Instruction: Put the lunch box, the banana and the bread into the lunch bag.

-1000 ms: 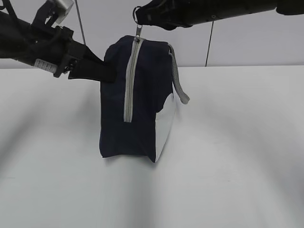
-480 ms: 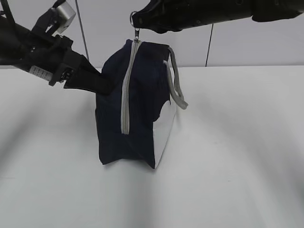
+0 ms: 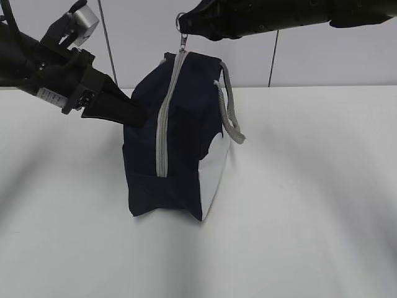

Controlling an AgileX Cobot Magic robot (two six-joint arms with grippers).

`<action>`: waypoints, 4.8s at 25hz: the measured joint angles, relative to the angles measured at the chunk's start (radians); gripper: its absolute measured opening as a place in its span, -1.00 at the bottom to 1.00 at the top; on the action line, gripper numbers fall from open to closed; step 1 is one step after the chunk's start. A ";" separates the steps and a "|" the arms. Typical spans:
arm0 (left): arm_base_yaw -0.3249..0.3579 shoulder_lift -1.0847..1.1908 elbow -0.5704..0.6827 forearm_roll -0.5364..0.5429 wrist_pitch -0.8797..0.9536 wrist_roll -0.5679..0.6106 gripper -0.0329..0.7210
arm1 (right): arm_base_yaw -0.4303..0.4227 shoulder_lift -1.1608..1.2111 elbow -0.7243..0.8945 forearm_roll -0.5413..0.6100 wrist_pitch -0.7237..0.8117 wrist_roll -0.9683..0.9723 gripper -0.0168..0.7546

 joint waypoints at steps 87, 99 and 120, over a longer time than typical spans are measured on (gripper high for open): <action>0.083 -0.136 -0.096 -0.062 -0.198 -0.211 0.31 | -0.174 0.512 -0.580 -0.033 -0.330 0.210 -1.00; -0.047 0.125 -0.243 -0.083 -0.349 -0.341 0.20 | -0.175 0.512 -0.580 -0.033 -0.336 0.219 -1.00; -0.111 0.276 -0.332 -0.132 -0.473 -0.341 -0.04 | -0.175 0.512 -0.582 -0.078 -0.336 0.237 -1.00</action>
